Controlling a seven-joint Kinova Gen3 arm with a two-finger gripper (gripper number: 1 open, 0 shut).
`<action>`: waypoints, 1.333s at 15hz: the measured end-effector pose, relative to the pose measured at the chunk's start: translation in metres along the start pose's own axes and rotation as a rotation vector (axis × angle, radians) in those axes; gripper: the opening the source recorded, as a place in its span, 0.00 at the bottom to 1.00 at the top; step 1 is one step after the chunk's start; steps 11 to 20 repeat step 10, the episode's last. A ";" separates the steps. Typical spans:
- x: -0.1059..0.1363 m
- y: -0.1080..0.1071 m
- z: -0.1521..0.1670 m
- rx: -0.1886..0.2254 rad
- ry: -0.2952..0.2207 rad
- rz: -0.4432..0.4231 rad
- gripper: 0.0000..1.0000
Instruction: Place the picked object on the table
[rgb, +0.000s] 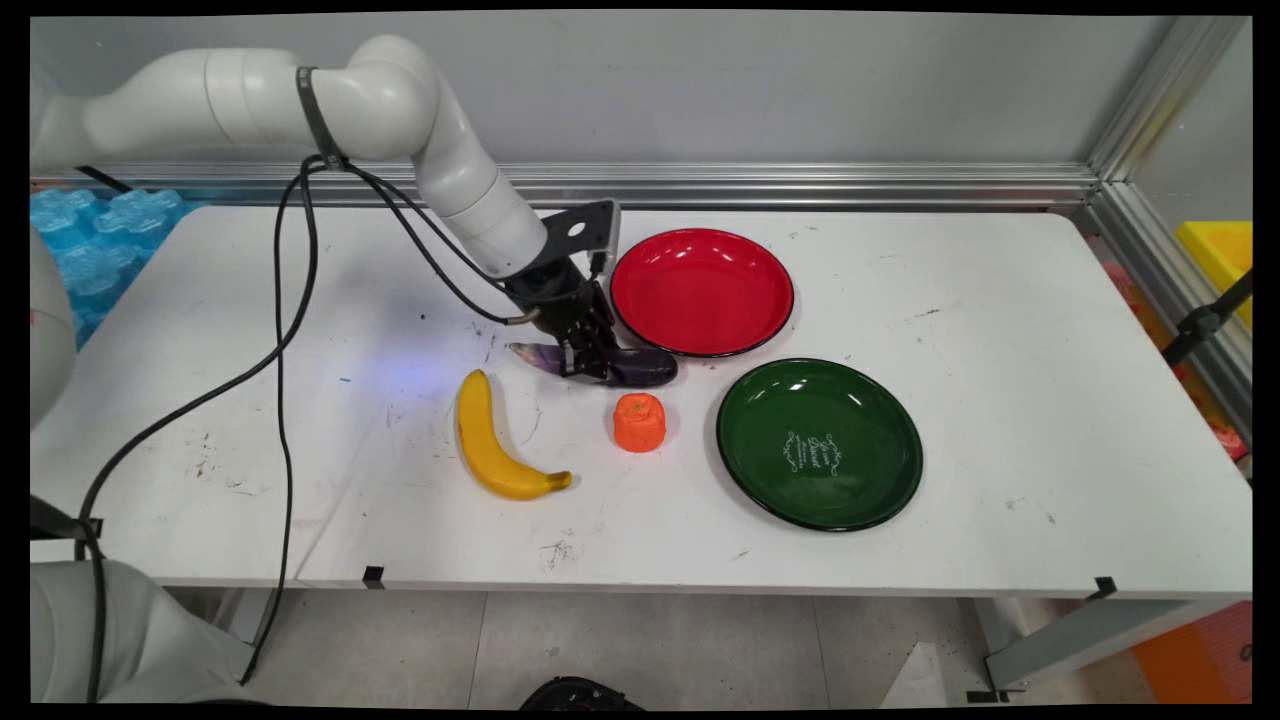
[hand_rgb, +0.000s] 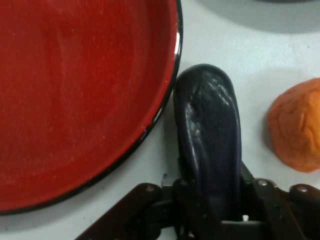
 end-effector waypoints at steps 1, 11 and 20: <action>0.000 -0.001 0.002 0.001 0.003 -0.002 0.00; 0.009 -0.006 -0.005 0.015 0.009 -0.025 1.00; 0.009 -0.006 -0.005 0.015 0.009 -0.025 1.00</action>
